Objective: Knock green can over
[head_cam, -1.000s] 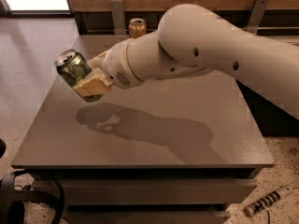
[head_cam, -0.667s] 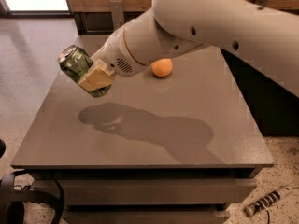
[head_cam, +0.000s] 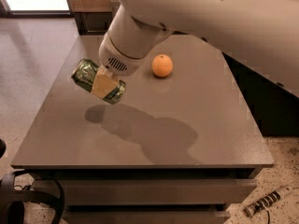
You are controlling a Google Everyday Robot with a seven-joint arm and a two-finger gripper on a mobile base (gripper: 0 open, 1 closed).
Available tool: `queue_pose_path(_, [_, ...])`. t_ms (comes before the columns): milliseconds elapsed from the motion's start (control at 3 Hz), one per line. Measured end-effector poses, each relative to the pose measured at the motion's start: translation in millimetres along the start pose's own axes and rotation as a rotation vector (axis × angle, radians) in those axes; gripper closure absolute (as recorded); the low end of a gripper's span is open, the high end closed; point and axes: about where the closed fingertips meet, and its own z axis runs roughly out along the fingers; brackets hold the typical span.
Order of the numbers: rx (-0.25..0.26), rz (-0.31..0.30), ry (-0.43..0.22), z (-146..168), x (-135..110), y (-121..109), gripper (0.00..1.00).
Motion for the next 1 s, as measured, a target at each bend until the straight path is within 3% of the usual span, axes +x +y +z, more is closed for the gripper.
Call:
queue_pose_path(333, [0.025, -0.027, 0.146, 17.2, 17.5, 3.9, 1.00])
queue_pose_path(1000, [-0.017, -0.138, 0.365, 64.4, 34.6, 17.9, 1.00])
